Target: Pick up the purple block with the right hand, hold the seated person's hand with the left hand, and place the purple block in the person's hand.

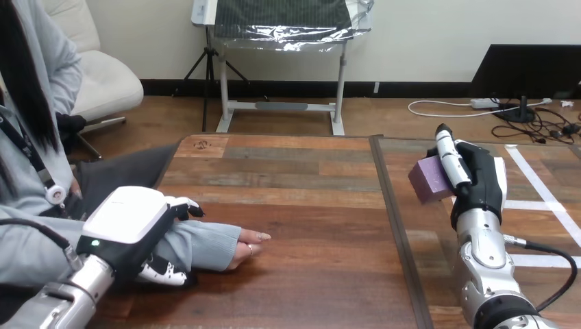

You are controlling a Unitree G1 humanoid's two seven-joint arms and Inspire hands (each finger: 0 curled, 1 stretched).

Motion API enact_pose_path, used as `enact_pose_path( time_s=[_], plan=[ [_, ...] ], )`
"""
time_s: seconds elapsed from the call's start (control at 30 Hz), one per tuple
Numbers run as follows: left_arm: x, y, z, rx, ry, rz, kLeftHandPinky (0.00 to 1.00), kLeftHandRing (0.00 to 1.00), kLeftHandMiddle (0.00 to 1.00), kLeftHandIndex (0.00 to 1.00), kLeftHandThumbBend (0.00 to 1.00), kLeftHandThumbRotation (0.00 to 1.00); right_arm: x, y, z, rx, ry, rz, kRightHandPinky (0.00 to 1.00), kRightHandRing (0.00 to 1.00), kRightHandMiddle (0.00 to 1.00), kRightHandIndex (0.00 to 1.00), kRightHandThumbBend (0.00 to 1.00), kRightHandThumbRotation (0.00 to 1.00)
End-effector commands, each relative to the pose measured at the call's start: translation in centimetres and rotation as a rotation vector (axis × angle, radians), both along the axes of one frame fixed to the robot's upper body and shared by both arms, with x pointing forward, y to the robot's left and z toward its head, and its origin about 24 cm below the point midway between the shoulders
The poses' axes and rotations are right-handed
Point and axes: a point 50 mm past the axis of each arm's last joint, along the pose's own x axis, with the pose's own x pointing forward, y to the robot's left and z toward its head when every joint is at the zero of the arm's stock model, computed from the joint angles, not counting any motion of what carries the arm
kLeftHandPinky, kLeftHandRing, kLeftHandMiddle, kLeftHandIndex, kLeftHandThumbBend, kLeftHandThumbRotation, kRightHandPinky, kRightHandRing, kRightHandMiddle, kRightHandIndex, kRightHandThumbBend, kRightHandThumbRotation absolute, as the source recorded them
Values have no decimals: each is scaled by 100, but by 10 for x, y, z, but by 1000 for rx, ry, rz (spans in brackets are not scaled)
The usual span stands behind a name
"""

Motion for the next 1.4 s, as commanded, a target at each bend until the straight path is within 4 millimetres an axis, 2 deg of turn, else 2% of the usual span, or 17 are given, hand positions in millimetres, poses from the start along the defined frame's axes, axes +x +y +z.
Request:
enact_pose_path(
  time_s=[0.0,0.47,0.93,1.37],
  plan=[
    [12,3,4,43,-5,3,71,67,70,72,100,26,18,8,35,16,-160,25,0,4,8,11,27,52],
    [18,0,-3,28,20,43,61,60,63,65,99,22,17,11,36,25,-172,22,0,4,8,11,26,51],
    [23,-7,-5,-15,-16,64,38,39,43,44,87,16,17,16,32,15,-150,22,0,5,9,12,26,45],
    [28,-16,-2,-60,-43,56,34,34,37,38,81,16,17,24,28,-8,-118,31,1,5,10,13,28,43]
  ],
)
